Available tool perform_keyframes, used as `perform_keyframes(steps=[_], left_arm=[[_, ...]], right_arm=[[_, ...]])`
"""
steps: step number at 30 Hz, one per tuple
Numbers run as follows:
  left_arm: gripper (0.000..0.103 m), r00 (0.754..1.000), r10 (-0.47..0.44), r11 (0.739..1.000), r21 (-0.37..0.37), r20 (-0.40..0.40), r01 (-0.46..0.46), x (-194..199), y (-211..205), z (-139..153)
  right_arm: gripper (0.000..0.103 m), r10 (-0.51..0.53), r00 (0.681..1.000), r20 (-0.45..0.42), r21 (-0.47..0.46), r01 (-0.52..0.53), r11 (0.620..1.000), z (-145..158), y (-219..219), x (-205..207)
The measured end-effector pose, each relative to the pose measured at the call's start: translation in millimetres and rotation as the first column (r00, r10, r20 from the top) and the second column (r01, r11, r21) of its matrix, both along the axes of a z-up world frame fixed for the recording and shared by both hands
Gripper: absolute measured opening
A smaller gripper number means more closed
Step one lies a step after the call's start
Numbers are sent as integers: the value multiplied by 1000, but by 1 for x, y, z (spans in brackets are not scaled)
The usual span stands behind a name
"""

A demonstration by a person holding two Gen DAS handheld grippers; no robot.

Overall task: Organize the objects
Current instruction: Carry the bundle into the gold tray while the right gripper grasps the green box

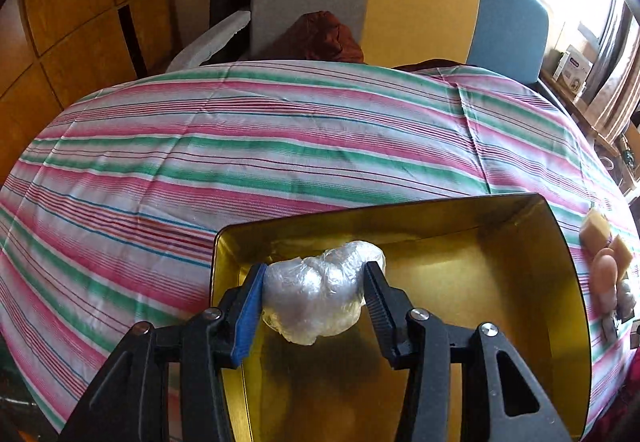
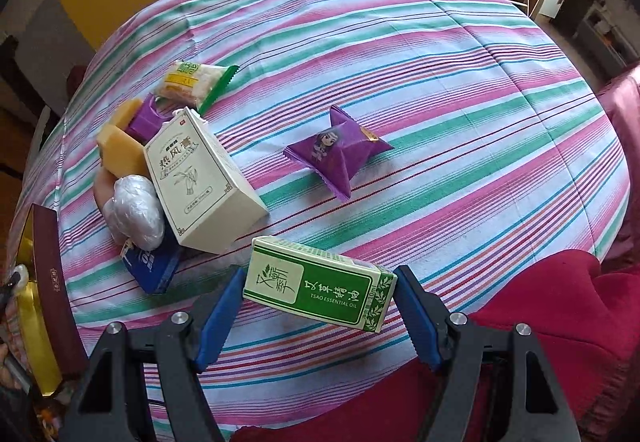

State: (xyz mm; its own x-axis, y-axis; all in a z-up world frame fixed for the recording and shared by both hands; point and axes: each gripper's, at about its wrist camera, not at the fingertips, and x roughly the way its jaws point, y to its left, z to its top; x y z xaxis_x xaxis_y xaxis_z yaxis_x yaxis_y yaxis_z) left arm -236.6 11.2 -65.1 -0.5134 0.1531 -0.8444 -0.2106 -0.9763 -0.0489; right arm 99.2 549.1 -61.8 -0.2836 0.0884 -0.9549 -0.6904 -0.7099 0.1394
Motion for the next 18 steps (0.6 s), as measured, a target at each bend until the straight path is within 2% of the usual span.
perform_keyframes(steps=[10,16,18], left_arm=[[55,1000,10,998,-62,5,-10,-5,4,-11],[71,1000,5,997,-74,7,-4,-7,3,-10],[71,1000,7,997,-77,5,-6,-7,2,-10]], right_arm=[[75,-2,1000,-11,-9,1,1000,2,3,5],[75,-6,1000,-13,-7,6,1000,3,3,5],[75,-8,1000,-13,-5,8,1000,2,4,4]])
